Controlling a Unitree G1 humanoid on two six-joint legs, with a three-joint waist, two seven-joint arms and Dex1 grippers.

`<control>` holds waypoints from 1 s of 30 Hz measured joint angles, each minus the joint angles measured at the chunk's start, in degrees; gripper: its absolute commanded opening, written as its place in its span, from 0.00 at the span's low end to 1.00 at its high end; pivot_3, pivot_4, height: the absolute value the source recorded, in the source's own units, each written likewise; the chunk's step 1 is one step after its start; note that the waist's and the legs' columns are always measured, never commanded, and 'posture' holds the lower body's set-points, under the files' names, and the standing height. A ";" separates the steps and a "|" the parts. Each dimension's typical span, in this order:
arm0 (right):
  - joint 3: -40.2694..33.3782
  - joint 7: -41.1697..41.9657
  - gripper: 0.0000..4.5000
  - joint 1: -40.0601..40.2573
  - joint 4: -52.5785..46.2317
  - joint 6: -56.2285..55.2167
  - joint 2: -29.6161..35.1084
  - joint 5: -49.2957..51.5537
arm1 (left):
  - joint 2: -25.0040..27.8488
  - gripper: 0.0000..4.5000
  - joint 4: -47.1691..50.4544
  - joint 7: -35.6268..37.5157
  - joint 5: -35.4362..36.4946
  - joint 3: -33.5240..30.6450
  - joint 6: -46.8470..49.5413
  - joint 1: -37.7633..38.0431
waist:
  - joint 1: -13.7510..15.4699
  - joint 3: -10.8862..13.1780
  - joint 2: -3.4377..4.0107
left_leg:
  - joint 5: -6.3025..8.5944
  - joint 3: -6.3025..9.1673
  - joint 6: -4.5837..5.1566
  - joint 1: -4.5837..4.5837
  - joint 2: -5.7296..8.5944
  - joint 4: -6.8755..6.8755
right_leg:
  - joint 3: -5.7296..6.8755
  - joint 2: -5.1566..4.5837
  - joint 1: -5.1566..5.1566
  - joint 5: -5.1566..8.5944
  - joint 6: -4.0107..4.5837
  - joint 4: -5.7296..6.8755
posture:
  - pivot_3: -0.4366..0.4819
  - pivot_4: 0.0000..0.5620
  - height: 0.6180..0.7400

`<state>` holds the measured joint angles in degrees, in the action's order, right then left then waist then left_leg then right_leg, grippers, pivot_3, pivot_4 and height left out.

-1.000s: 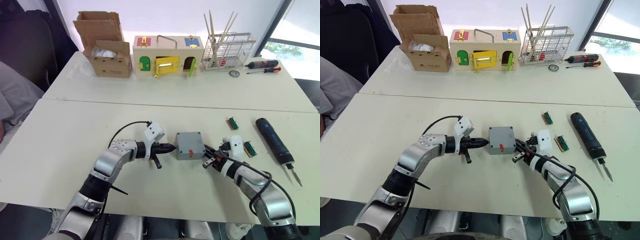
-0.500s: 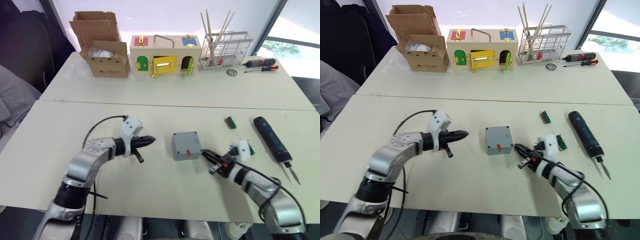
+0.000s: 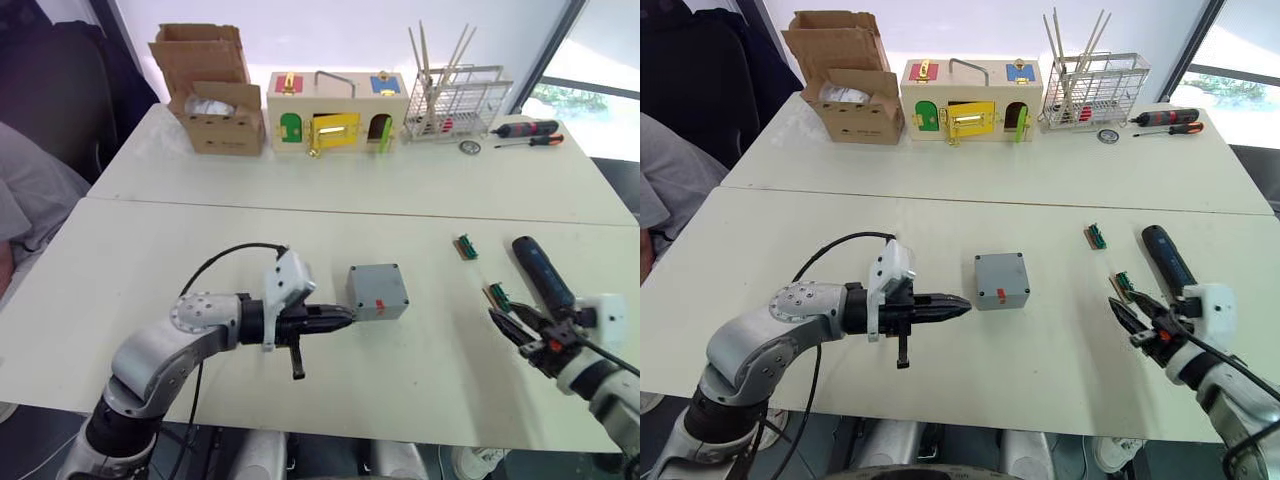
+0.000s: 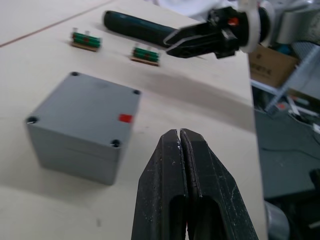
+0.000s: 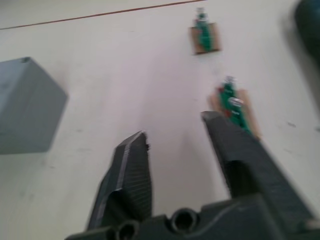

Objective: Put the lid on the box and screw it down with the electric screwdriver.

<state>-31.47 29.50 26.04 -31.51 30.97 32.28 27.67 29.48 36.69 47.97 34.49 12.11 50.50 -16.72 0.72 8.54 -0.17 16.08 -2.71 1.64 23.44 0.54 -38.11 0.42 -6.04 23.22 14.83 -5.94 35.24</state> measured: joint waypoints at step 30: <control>5.75 1.15 0.43 -15.94 17.21 0.47 1.45 -2.29 | 2.40 0.00 -4.62 -0.67 -0.21 2.43 -3.46 -3.19 | 0.01 0.12 0.06 | -0.03 -0.03 0.03 -0.02 -0.05 -0.08 | -0.01 0.20 -0.01 -0.03 0.03 0.06 | 0.48 0.27 0.92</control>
<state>-25.73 30.64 10.10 -14.31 31.44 33.73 25.38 31.88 32.07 47.30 34.28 14.54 47.05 -19.91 0.73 8.66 -0.11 16.06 -2.74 1.67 23.42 0.48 -38.19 0.40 -5.84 23.21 14.80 -5.91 35.30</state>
